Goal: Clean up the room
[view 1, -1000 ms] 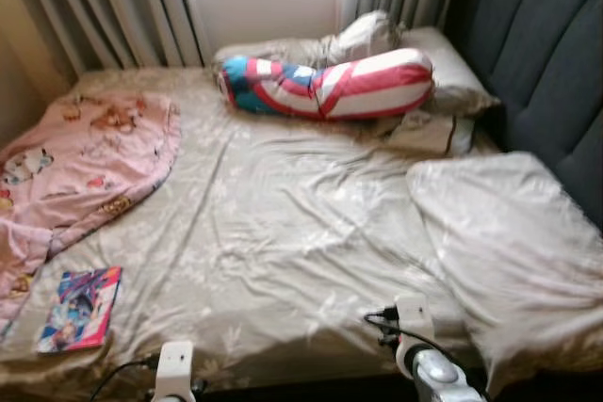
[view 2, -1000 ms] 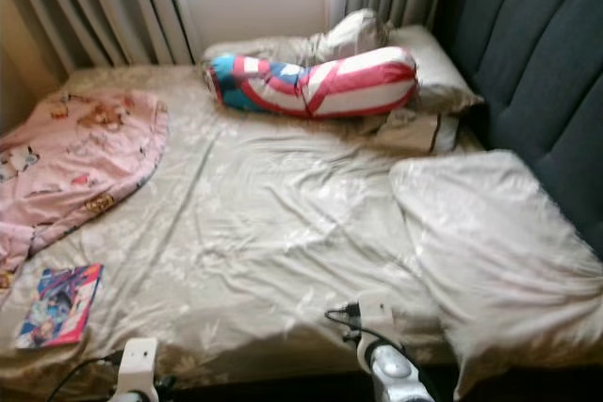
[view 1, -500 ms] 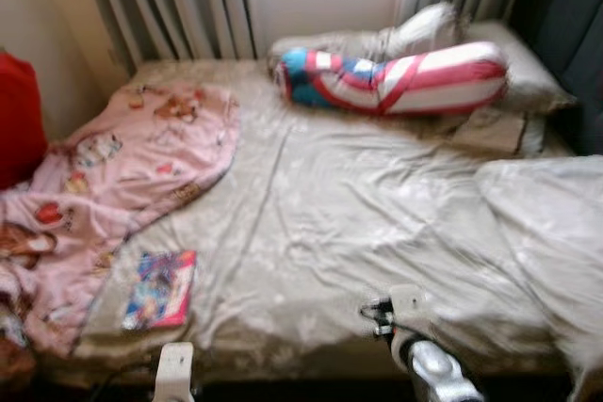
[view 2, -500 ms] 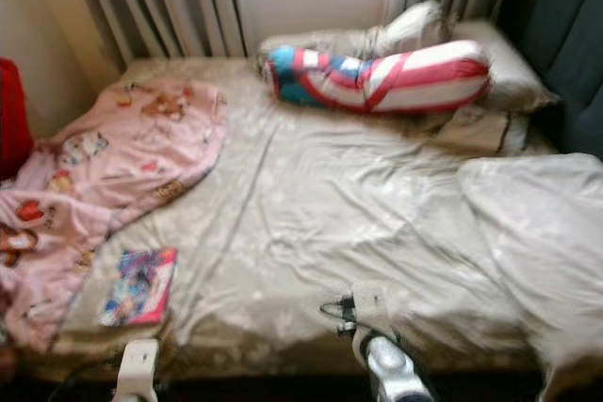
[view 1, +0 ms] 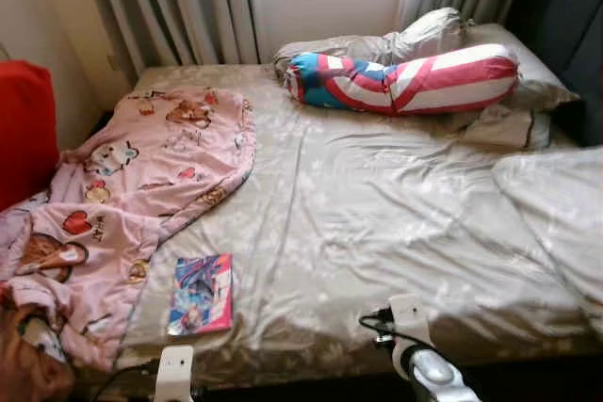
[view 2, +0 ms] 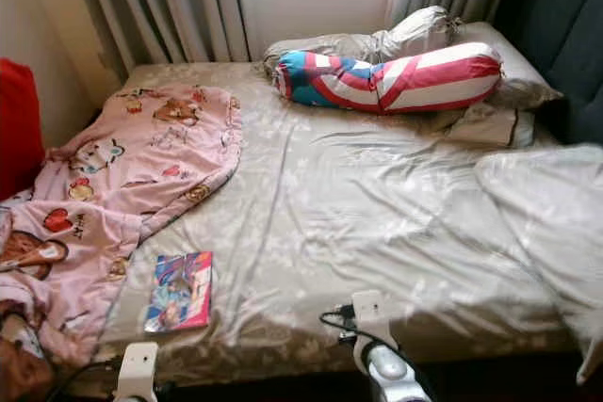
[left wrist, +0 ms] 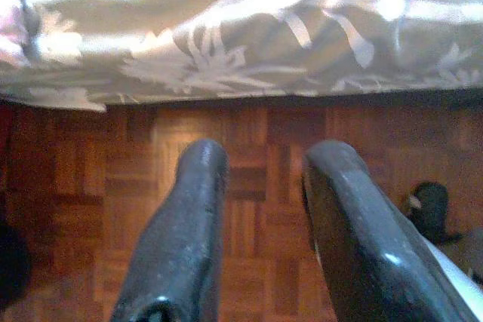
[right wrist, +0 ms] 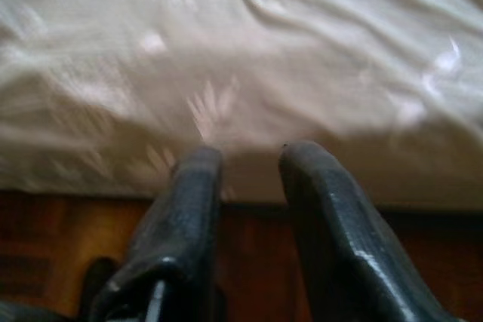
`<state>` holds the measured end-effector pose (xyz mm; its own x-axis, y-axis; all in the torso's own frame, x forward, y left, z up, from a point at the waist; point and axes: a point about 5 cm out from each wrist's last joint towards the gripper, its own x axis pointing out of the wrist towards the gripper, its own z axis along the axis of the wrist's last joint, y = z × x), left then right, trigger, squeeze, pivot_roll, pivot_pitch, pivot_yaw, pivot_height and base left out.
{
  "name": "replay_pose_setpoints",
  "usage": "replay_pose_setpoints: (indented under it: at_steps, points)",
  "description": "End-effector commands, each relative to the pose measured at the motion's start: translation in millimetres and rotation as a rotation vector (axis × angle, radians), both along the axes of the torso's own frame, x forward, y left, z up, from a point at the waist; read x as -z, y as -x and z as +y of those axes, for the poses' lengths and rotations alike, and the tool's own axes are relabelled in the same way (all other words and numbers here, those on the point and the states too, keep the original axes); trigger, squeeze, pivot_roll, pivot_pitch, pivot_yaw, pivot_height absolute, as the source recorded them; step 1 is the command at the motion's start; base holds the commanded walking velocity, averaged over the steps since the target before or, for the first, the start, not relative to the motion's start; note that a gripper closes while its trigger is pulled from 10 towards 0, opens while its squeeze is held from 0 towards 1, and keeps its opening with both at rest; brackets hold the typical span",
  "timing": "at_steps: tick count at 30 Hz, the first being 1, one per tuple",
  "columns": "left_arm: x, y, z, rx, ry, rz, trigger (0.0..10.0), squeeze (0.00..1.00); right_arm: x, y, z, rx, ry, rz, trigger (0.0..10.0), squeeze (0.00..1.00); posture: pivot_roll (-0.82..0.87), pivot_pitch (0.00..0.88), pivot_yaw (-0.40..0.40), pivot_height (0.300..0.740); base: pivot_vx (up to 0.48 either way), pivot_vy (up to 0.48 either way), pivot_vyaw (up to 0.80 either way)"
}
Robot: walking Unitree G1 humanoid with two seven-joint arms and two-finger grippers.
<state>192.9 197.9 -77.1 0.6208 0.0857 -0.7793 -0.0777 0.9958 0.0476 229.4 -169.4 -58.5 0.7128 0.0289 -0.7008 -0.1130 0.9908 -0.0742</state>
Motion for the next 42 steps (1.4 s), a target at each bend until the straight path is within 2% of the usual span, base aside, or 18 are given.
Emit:
replay_pose_setpoints:
  at_steps: [1, 17, 42]
  points:
    - [0.4, 3.5, 9.1, -0.009, -0.023, 0.013, 10.0, 0.0, -4.2, -7.0, 10.4, -0.028, -0.016, -0.025, 10.0, 0.0, -0.07, 0.0, 0.016, 0.74, 0.0, 0.39, 0.8]
    - [-0.4, 1.4, 8.1, -0.008, -0.026, 0.009, 10.0, 0.0, -2.9, -5.8, 15.0, -0.027, -0.025, -0.016, 10.0, 0.0, -0.07, 0.0, 0.018, 0.74, 0.0, 0.379, 0.78]
    - [-2.2, -1.1, 8.2, 0.001, -0.012, -0.012, 10.0, 0.0, -7.0, -11.4, 9.5, 0.063, -0.077, -0.042, 10.0, 0.0, -0.07, 0.0, 0.019, 0.74, 0.0, 0.01, 0.0]
